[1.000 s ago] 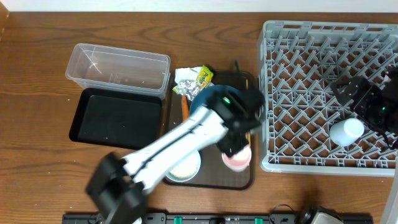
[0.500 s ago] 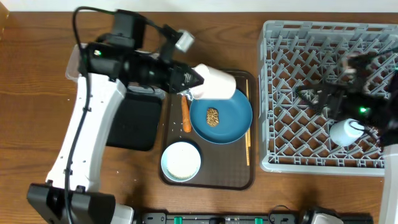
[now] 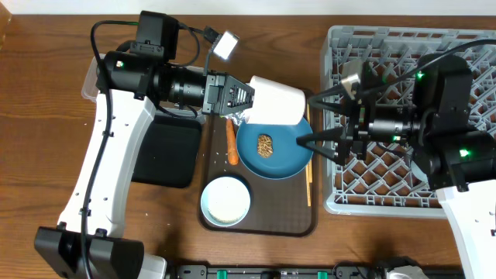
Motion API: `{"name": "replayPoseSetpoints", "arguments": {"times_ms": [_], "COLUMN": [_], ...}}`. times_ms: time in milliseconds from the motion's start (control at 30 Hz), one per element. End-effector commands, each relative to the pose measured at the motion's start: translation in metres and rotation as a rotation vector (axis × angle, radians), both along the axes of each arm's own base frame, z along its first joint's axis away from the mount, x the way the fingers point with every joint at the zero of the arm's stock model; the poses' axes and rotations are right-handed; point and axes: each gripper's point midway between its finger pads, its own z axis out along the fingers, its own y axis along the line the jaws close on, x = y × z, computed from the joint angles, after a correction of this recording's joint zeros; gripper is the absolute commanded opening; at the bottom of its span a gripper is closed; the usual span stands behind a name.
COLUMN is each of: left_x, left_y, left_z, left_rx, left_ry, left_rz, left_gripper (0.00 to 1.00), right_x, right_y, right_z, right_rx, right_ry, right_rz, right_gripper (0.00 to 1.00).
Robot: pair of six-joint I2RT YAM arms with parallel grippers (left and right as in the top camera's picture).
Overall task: Sort waste into correct bins and load items into the dishwasher rack
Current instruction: 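Lift the pink cup and hand it to the right gripper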
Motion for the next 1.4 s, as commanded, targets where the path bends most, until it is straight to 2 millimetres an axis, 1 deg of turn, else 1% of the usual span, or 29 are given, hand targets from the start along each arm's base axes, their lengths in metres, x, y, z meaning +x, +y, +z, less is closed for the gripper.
{"name": "replayPoseSetpoints", "arguments": {"times_ms": [0,67,133,267,400,533,667,733,900,933,1033,1133,1233,1267,1333,1367], "left_x": [-0.006,-0.009,-0.01,-0.012,-0.016,-0.017,-0.017,-0.017,-0.017,-0.018,-0.019,-0.02,-0.02,-0.02,-0.02,-0.02], "left_y": [-0.001,-0.001,-0.001,-0.002,-0.006,-0.007,-0.007,-0.007,-0.008,-0.008,-0.01,-0.011,-0.012,-0.012,-0.012,-0.012], "left_z": [0.014,0.02,0.022,0.023,0.024,0.024,0.023,0.023,0.023,0.023,0.023,0.024,0.024,0.024,0.024,0.024], "left_rx": [-0.084,-0.122,-0.13,-0.136,-0.135,-0.135,-0.133,-0.133,-0.133,-0.133,-0.133,-0.133,-0.133,-0.133,-0.133,-0.133], "left_ry": [-0.001,0.005,0.008,0.024,0.035,0.035,0.033,0.033,0.033,0.031,0.03,0.027,0.028,0.027,0.028,0.028], "left_rz": [-0.04,-0.058,-0.063,-0.069,-0.083,-0.087,-0.085,-0.085,-0.087,-0.089,-0.095,-0.101,-0.103,-0.103,-0.103,-0.103], "left_gripper": [0.06,0.06,0.06,0.06,0.06,0.06,0.06,0.06,0.06,0.06,0.06,0.06,0.06,0.06,0.06,0.06], "right_x": [-0.017,-0.017,-0.015,-0.005,0.014,0.02,0.024,0.023,-0.002,-0.003,-0.006,-0.008,-0.007,-0.007,-0.007,-0.006], "right_y": [0.01,0.012,0.013,0.014,0.013,0.014,0.009,0.009,0.018,0.02,0.027,0.034,0.038,0.038,0.039,0.038], "right_z": [0.015,0.016,0.018,0.018,0.008,0.006,0.006,0.009,0.031,0.033,0.034,0.031,0.027,0.026,0.027,0.028], "right_rx": [0.056,0.058,0.062,0.065,0.023,0.023,0.023,0.032,0.129,0.134,0.136,0.137,0.136,0.135,0.138,0.14], "right_ry": [-0.069,-0.087,-0.095,-0.093,-0.067,-0.071,-0.074,-0.085,-0.157,-0.156,-0.155,-0.144,-0.13,-0.128,-0.112,-0.098], "right_rz": [0.117,0.124,0.125,0.107,0.024,0.021,0.004,0.012,0.181,0.19,0.207,0.23,0.242,0.244,0.241,0.237], "right_gripper": [0.86,0.89,0.92,0.92,0.92,0.92,0.92,0.92,0.95,0.95,0.92,0.86,0.75,0.73,0.61,0.6]}}
